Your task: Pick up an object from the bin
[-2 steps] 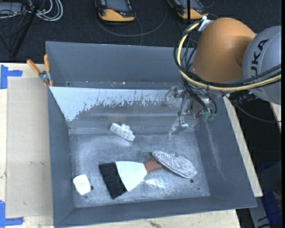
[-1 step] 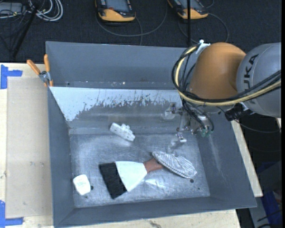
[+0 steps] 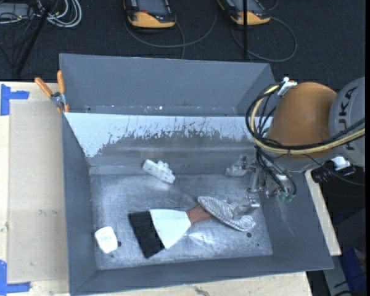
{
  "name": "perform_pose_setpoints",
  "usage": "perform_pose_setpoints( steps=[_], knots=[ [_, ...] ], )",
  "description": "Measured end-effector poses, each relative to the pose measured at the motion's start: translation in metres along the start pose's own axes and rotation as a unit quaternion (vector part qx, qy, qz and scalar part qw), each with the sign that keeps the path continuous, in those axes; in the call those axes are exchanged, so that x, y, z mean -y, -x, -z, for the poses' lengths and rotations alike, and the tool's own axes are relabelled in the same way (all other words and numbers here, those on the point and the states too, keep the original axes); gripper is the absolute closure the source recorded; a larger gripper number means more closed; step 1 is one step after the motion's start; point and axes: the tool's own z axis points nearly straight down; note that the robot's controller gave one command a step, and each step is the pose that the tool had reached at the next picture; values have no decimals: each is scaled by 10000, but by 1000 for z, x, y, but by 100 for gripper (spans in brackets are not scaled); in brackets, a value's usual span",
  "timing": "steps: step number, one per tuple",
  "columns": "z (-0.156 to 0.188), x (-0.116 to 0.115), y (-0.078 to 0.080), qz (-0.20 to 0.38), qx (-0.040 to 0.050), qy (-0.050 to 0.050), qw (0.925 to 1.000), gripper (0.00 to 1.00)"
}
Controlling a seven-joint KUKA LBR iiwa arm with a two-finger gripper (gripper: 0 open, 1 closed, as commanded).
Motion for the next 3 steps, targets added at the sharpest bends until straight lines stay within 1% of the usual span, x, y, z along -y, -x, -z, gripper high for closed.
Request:
perform_pose_setpoints(
  steps=[1,2,3],
  knots=[
    [-18,-3,11,-640,27,2,9979,0],
    [-65,12,1,-1710,28,9,9853,0],
    [-83,12,1,-1513,-67,23,9885,100]
  ],
)
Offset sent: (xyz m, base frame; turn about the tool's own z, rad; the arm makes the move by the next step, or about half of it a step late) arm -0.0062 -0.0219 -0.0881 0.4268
